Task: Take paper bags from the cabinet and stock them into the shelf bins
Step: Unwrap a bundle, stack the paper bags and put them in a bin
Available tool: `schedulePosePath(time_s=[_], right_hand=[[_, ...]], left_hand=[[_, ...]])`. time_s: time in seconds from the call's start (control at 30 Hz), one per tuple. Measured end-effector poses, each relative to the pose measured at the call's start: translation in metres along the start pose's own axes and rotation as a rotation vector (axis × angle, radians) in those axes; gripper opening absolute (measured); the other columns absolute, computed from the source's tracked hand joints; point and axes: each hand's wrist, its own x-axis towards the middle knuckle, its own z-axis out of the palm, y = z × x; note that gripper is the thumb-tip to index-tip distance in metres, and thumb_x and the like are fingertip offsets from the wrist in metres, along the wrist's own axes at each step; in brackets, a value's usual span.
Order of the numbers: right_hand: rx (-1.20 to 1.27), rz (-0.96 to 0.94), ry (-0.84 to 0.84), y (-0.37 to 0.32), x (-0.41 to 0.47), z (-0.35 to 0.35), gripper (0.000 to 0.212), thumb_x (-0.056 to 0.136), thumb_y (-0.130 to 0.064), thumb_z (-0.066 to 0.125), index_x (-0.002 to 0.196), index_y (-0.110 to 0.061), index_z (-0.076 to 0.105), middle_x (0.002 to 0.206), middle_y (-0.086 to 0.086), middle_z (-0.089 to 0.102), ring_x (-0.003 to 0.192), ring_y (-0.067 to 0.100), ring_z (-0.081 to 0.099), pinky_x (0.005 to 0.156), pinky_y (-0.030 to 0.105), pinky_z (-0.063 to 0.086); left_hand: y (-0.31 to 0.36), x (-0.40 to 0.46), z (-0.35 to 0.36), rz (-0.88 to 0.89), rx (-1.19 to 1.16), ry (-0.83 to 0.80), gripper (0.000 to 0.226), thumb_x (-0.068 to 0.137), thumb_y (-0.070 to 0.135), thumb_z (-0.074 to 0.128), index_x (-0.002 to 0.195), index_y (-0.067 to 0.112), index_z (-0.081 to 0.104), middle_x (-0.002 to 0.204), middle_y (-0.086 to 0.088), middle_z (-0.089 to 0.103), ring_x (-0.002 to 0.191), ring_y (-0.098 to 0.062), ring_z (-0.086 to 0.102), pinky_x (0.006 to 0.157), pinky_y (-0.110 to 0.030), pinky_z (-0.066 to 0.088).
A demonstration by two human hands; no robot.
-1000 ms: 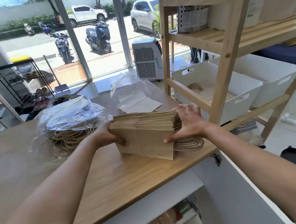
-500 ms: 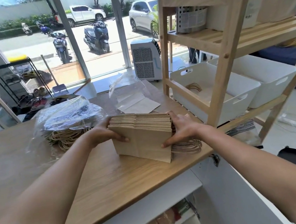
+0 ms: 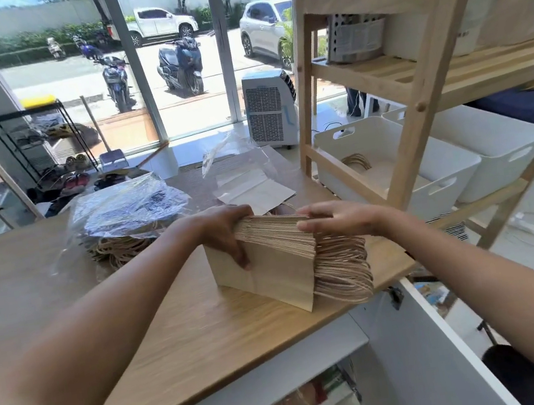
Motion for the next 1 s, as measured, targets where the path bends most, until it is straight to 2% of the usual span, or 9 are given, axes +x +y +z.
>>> schedulePosePath(time_s=[0.1,0.2,0.27,0.4,0.5,0.7,0.87,0.93,1.0], right_hand=[[0.018,0.001,-0.056,-0.02,0.008,-0.012,0.085,0.069,-0.075,0.056,0.137,-0.025,0.049,0.14,-0.004,0.052,0.125,0.014,0.051,0.11,0.037,0.037],[-0.126,0.051,-0.224,-0.028,0.023,-0.009,0.061,0.073,-0.057,0.071,0.125,-0.029,0.059,0.121,-0.004,0.064,0.11,0.013,0.061,0.101,0.033,0.047],[-0.124,0.057,-0.251,-0.025,0.029,-0.01,0.05,0.072,-0.051,0.075,0.114,-0.026,0.067,0.113,0.0,0.069,0.104,0.015,0.065,0.098,0.034,0.05],[-0.008,0.038,-0.239,-0.015,0.033,-0.015,0.039,0.081,-0.043,0.07,0.113,-0.021,0.071,0.103,-0.002,0.071,0.093,0.009,0.065,0.097,0.031,0.049],[0.004,0.065,-0.236,-0.012,0.035,-0.016,0.031,0.084,-0.049,0.064,0.106,-0.03,0.072,0.109,-0.006,0.07,0.1,0.01,0.064,0.101,0.03,0.048],[0.117,0.15,-0.244,-0.005,0.038,-0.018,0.056,0.073,-0.062,0.059,0.113,-0.025,0.068,0.122,0.002,0.066,0.115,0.018,0.06,0.105,0.036,0.046],[0.267,0.194,-0.251,0.002,0.037,-0.012,0.062,0.095,-0.058,0.03,0.107,-0.008,0.065,0.107,0.004,0.064,0.098,0.014,0.058,0.097,0.032,0.043],[0.255,0.201,-0.245,0.002,0.031,-0.009,0.076,0.087,-0.069,0.03,0.112,-0.006,0.065,0.108,0.007,0.063,0.099,0.018,0.057,0.102,0.038,0.042],[0.152,0.228,-0.245,-0.001,0.02,-0.01,0.088,0.07,-0.081,0.036,0.123,-0.015,0.062,0.118,0.002,0.066,0.107,0.018,0.061,0.108,0.04,0.041]], left_hand=[[0.001,0.001,0.0,-0.003,0.037,-0.016,0.087,0.051,0.042,0.091,0.123,0.025,0.044,0.126,-0.001,0.055,0.116,-0.022,0.052,0.097,-0.032,0.043],[0.001,0.003,0.001,-0.013,0.074,-0.021,0.094,0.049,0.042,0.091,0.127,0.025,0.041,0.128,-0.001,0.052,0.119,-0.023,0.05,0.1,-0.034,0.042],[0.0,0.003,0.004,-0.014,0.117,-0.016,0.098,0.047,0.045,0.091,0.128,0.026,0.038,0.126,-0.002,0.052,0.12,-0.024,0.049,0.101,-0.035,0.042],[-0.002,0.002,0.01,-0.007,0.164,0.009,0.101,0.041,0.051,0.09,0.124,0.027,0.038,0.123,0.0,0.052,0.118,-0.022,0.05,0.1,-0.035,0.042],[-0.003,0.001,0.011,-0.007,0.172,0.013,0.101,0.039,0.054,0.089,0.122,0.028,0.038,0.124,0.002,0.051,0.119,-0.021,0.05,0.102,-0.039,0.042],[-0.003,0.001,0.011,0.004,0.172,0.02,0.102,0.04,0.054,0.088,0.125,0.028,0.038,0.125,0.002,0.05,0.121,-0.022,0.049,0.103,-0.042,0.042],[0.001,0.001,0.011,0.008,0.207,0.037,0.098,0.045,0.053,0.087,0.126,0.026,0.04,0.126,0.002,0.051,0.123,-0.022,0.049,0.105,-0.037,0.038],[0.003,-0.001,0.013,0.012,0.208,0.057,0.092,0.046,0.052,0.087,0.122,0.025,0.043,0.124,0.002,0.053,0.121,-0.021,0.05,0.104,-0.035,0.039],[0.003,-0.001,0.014,0.017,0.19,0.071,0.088,0.044,0.051,0.088,0.117,0.023,0.045,0.121,0.003,0.054,0.118,-0.022,0.052,0.101,-0.035,0.043]])
